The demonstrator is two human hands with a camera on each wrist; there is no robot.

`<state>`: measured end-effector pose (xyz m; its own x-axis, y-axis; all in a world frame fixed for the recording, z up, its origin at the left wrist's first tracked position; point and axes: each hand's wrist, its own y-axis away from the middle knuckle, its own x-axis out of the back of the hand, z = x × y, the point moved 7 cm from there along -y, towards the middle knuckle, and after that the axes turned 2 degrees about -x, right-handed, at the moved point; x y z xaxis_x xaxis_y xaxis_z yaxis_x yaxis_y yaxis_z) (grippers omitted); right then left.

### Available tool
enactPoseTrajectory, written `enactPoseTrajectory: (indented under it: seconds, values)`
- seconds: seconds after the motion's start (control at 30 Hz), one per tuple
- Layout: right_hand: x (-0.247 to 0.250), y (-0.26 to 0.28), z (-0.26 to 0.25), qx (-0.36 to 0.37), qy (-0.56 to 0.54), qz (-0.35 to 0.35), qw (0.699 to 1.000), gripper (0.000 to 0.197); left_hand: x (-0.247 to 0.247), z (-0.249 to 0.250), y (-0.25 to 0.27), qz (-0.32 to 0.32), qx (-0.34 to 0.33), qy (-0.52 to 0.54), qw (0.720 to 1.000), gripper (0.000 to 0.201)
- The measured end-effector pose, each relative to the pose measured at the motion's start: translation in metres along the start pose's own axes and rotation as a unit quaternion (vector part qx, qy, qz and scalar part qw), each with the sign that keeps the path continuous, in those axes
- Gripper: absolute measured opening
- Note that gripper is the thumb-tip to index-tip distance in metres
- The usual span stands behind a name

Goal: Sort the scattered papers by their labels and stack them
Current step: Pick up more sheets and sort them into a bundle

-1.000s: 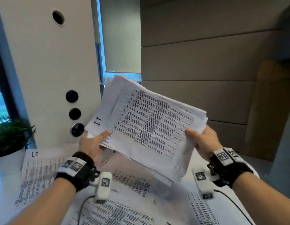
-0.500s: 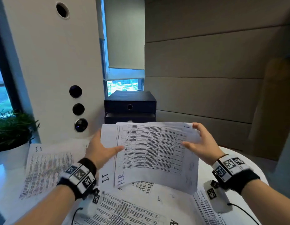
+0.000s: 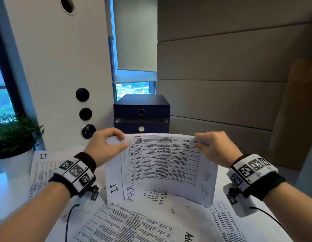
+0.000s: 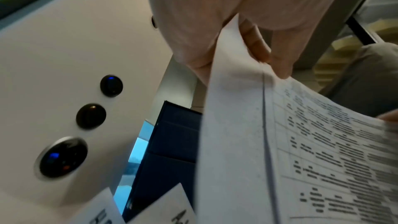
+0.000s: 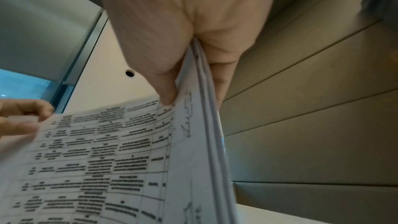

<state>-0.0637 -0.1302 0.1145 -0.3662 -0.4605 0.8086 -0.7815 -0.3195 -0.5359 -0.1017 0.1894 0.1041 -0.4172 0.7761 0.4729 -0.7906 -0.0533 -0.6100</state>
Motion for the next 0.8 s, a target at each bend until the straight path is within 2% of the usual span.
enactPoseTrajectory:
  seconds: [0.1, 0.13, 0.2, 0.3, 0.4, 0.47, 0.53, 0.6, 0.67, 0.73, 0.8]
  values:
    - [-0.005, -0.003, -0.007, 0.013, -0.032, -0.037, 0.999, 0.045, -0.007, 0.012, -0.005, -0.054, -0.029, -0.012, 0.998, 0.051]
    - [-0.008, -0.004, -0.009, 0.016, -0.029, -0.054, 0.998, 0.048, -0.01, 0.016, -0.007, -0.068, -0.034, -0.026, 0.997, 0.051]
    - [-0.011, -0.003, -0.007, 0.004, -0.031, -0.072, 0.997, 0.046, -0.013, 0.015, -0.01, -0.065, -0.03, -0.038, 0.997, 0.038]
    - [-0.002, -0.001, 0.0, -0.024, -0.055, -0.052, 0.997, 0.034, -0.007, 0.004, -0.006, -0.04, 0.009, -0.006, 0.999, 0.026]
    - [0.001, -0.005, -0.013, -0.024, 0.067, -0.087, 0.994, 0.023, -0.004, -0.003, -0.003, -0.028, 0.046, 0.037, 0.998, 0.021]
    - [-0.007, -0.013, -0.035, -0.002, 0.148, -0.121, 0.982, 0.037, -0.005, 0.001, -0.002, -0.025, 0.052, 0.061, 0.997, 0.025]
    - [-0.021, -0.022, -0.062, 0.038, 0.144, -0.155, 0.977, 0.063, -0.008, 0.009, -0.002, -0.029, 0.039, 0.092, 0.995, 0.033]
    - [-0.037, -0.029, -0.087, 0.067, 0.119, -0.182, 0.974, 0.072, -0.009, 0.018, -0.002, -0.032, 0.023, 0.126, 0.991, 0.04]
    - [-0.049, -0.032, -0.103, 0.089, 0.113, -0.19, 0.971, 0.047, -0.006, 0.024, -0.001, -0.014, 0.012, 0.116, 0.993, 0.037]
    - [-0.049, -0.031, -0.109, 0.087, 0.093, -0.191, 0.973, 0.021, 0.003, 0.021, 0.002, 0.038, 0.025, 0.052, 0.998, 0.032]
    - [-0.038, -0.032, -0.103, 0.078, 0.047, -0.165, 0.982, 0.009, 0.011, 0.007, 0.008, 0.098, 0.065, 0.038, 0.992, 0.059]
